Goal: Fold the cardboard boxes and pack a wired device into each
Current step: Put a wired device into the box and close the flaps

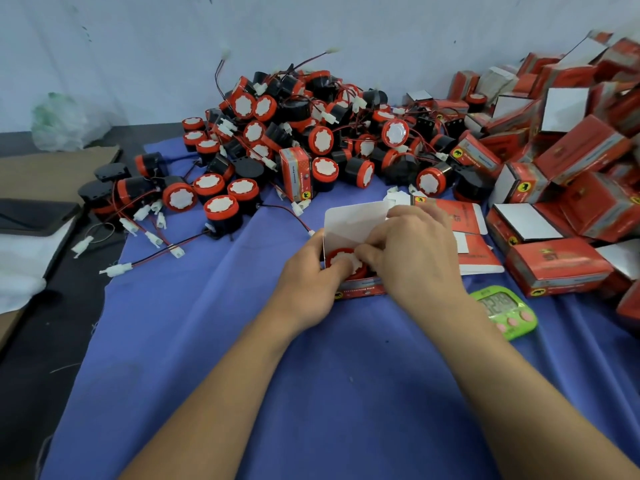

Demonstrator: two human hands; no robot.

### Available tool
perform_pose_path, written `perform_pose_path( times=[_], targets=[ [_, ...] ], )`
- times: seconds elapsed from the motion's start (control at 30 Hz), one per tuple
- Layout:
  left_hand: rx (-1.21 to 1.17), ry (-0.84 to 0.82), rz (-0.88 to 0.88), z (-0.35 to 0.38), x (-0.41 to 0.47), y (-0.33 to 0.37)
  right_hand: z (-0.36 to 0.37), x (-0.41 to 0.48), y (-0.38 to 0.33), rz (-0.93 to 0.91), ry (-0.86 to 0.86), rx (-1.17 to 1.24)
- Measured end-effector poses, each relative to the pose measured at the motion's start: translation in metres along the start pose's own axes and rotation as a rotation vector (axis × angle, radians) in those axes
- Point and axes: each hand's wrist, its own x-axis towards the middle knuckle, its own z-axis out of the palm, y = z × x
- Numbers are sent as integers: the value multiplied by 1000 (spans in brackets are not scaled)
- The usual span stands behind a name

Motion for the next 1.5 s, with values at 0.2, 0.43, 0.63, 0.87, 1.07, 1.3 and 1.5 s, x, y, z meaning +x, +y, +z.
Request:
perform_pose_path(
  times=[0.2,0.43,0.63,0.87,1.07,1.3,1.5],
  targets=[
    [14,23,4,2,-4,1,-5,-17,-5,-175,-184,-147],
    [34,81,7,7,-5,1,1,-33,10,-197,-199,-116],
    [72,189,45,19,-11,5,10,-29,22,-127,-222,141],
    [77,137,29,15,-6,4,8,-18,23,362,-6,1090],
    [43,114,21,11,-7,5,21,-18,33,409,-304,1422],
    [29,110,11,10,-12,9,24,-16,42,542,-364,1636],
    [-10,51,-11,7,-10,5,30,-17,30,404,-320,1274]
  ],
)
